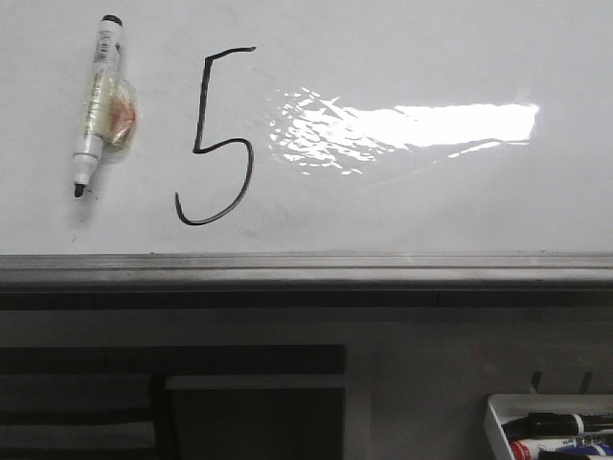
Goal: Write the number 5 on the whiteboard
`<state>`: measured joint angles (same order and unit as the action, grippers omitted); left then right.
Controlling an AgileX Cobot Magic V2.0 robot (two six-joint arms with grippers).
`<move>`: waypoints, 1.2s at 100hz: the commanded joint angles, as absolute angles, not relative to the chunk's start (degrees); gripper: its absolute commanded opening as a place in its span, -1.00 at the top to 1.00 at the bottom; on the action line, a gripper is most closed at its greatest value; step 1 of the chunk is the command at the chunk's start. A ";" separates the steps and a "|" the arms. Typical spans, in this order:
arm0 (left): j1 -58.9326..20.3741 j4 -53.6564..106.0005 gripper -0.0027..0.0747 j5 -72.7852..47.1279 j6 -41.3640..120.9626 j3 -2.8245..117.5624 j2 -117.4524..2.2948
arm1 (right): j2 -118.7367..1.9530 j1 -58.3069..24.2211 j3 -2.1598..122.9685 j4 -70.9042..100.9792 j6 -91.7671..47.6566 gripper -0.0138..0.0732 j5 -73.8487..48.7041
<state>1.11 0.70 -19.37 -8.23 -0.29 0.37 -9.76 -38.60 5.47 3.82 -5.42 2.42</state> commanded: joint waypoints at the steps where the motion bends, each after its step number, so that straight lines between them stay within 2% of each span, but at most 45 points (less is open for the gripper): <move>1: 1.20 1.25 0.98 -16.60 -8.40 -1.27 1.99 | -10.23 -38.18 7.08 3.06 -5.76 0.83 9.09; 11: 1.20 1.25 0.98 -16.60 -8.40 -1.27 1.99 | -10.23 -37.38 7.08 0.71 -4.02 0.83 10.09; 23: 1.20 1.25 0.98 -16.60 -8.40 -1.27 1.99 | -10.23 -32.68 7.08 -3.31 1.70 0.83 9.21; 61: 1.20 1.25 0.98 -16.60 -8.40 -1.27 1.99 | -10.23 -6.97 7.08 -5.50 2.26 0.83 7.42; 75: 1.20 1.25 0.98 -16.60 -8.40 -1.27 1.99 | -10.23 -1.06 7.08 -5.50 2.04 0.83 2.34; 92: 1.20 1.25 0.98 -16.60 -8.40 -1.27 1.99 | -8.72 3.68 6.71 -5.63 2.04 0.83 -9.16; 114: 1.20 1.25 0.98 -16.60 -8.40 -1.27 1.99 | 1.17 5.68 -2.02 -5.63 2.04 0.83 -8.42; 120: 1.20 1.25 0.98 -16.60 -8.40 -1.27 1.89 | 1.55 5.68 -2.05 -5.63 2.04 0.83 -14.05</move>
